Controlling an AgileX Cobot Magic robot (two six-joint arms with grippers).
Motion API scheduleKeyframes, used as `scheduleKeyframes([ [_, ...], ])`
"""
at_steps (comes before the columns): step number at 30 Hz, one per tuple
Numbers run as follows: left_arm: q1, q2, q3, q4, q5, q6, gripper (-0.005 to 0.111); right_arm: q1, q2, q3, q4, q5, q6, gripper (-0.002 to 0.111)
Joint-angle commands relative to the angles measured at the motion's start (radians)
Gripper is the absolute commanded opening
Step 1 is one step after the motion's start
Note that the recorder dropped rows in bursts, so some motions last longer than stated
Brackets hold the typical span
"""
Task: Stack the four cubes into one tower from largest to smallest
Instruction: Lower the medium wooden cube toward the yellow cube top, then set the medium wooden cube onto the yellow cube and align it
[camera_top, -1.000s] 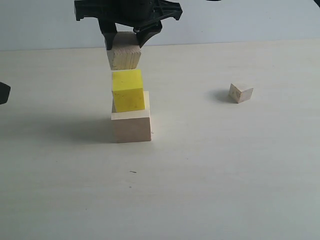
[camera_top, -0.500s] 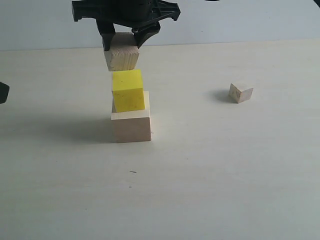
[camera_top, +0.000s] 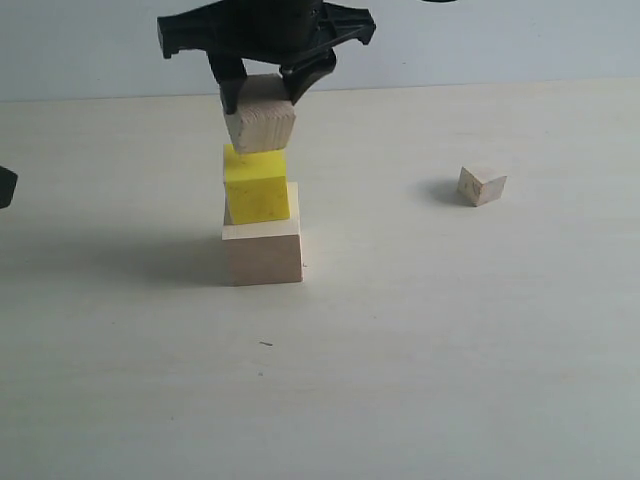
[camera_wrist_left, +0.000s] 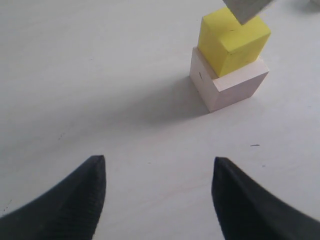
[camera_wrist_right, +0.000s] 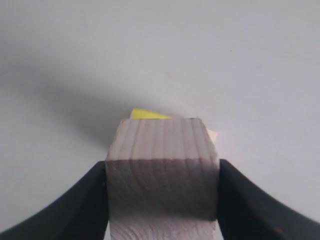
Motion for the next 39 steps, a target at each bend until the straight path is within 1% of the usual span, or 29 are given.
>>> scheduleKeyframes([
  [1,0.001,0.001,0.002,0.007,-0.008,0.005,0.061,0.005,-0.062,0.051,-0.051,-0.006,-0.008,0.0],
  [5,0.001,0.001,0.002,0.007,-0.013,0.005,0.061,0.005,-0.126,0.051,-0.057,-0.006,-0.008,0.0],
  [9,0.001,0.001,0.002,0.007,-0.013,0.005,0.061,0.005,-0.171,0.051,-0.01,-0.006,-0.008,0.0],
  [13,0.001,0.001,0.002,0.007,-0.013,0.005,0.061,0.003,-0.159,0.049,0.026,-0.006,-0.008,0.0],
  [21,0.001,0.001,0.002,0.007,-0.023,0.005,0.061,0.003,-0.086,-0.008,0.024,-0.006,-0.044,0.0],
  [26,0.001,0.001,0.002,0.007,-0.025,0.005,0.061,0.003,-0.081,-0.008,0.026,-0.006,-0.054,0.0],
  [29,0.001,0.001,0.002,0.009,-0.053,0.005,0.061,0.003,-0.083,-0.008,0.034,-0.006,-0.065,0.0],
  [33,0.001,0.001,0.002,0.024,-0.136,0.005,0.061,0.003,-0.094,-0.008,0.117,-0.006,-0.102,0.0],
  [35,0.001,0.001,0.002,0.046,-0.166,0.005,0.061,0.003,-0.104,-0.008,0.115,-0.006,-0.108,0.0],
  [39,0.001,0.001,0.002,0.055,-0.162,0.005,0.061,0.005,-0.135,-0.008,0.098,-0.006,-0.115,0.0],
])
